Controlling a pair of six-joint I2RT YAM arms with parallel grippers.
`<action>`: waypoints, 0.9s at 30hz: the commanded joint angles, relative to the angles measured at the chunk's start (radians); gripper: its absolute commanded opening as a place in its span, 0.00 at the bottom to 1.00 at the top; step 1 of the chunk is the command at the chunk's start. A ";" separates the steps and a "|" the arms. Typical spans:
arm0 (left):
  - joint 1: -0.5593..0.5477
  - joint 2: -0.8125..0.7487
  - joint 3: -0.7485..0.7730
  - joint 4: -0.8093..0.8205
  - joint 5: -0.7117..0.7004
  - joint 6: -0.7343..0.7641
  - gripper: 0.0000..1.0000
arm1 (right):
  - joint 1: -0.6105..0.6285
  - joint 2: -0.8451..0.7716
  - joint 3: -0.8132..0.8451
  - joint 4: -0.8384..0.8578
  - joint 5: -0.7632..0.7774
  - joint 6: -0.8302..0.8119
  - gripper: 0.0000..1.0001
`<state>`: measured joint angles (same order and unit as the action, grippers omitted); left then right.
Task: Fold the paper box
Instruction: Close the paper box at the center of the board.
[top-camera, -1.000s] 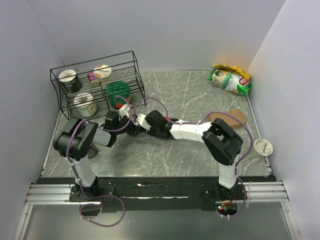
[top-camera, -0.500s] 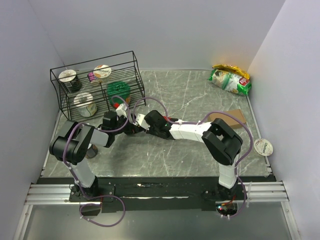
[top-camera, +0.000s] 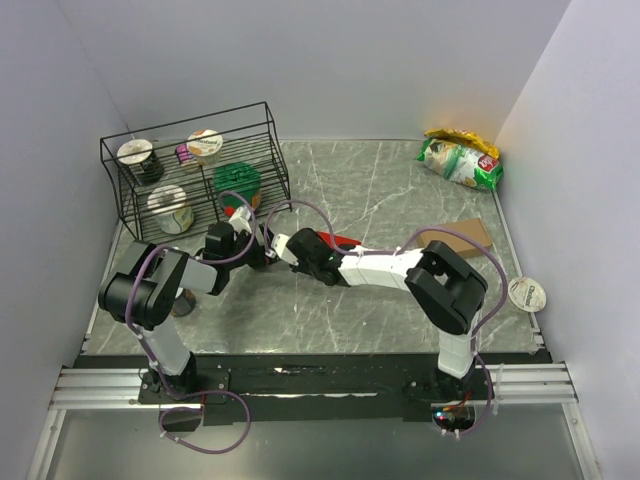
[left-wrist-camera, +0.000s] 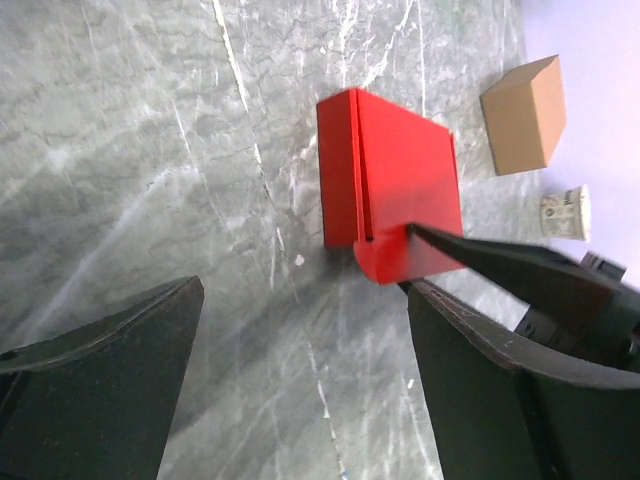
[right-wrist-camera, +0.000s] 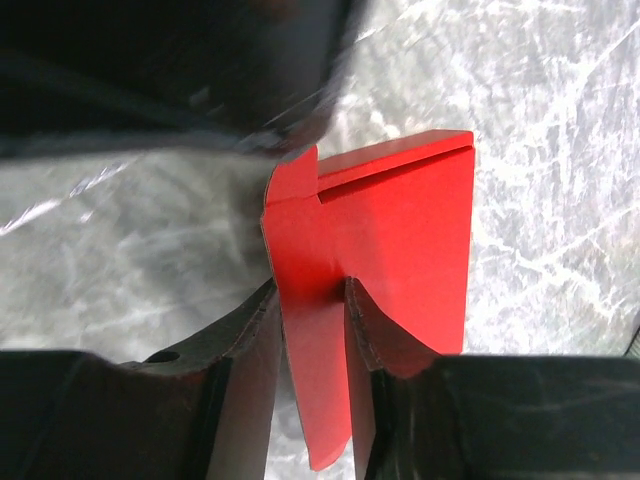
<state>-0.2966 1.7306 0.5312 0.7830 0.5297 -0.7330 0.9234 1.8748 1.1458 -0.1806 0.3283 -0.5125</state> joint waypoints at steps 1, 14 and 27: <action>-0.012 -0.002 0.030 0.079 0.027 -0.083 0.89 | 0.040 -0.058 -0.040 -0.077 -0.041 0.016 0.00; -0.077 0.115 0.029 0.165 0.130 -0.230 0.84 | 0.074 -0.166 -0.075 -0.092 -0.081 0.069 0.00; -0.130 0.190 0.018 0.203 0.115 -0.272 0.79 | 0.098 -0.168 -0.123 -0.063 -0.113 0.097 0.00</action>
<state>-0.4122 1.8893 0.5480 0.9878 0.6373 -0.9962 0.9966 1.7035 1.0435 -0.2337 0.2684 -0.4603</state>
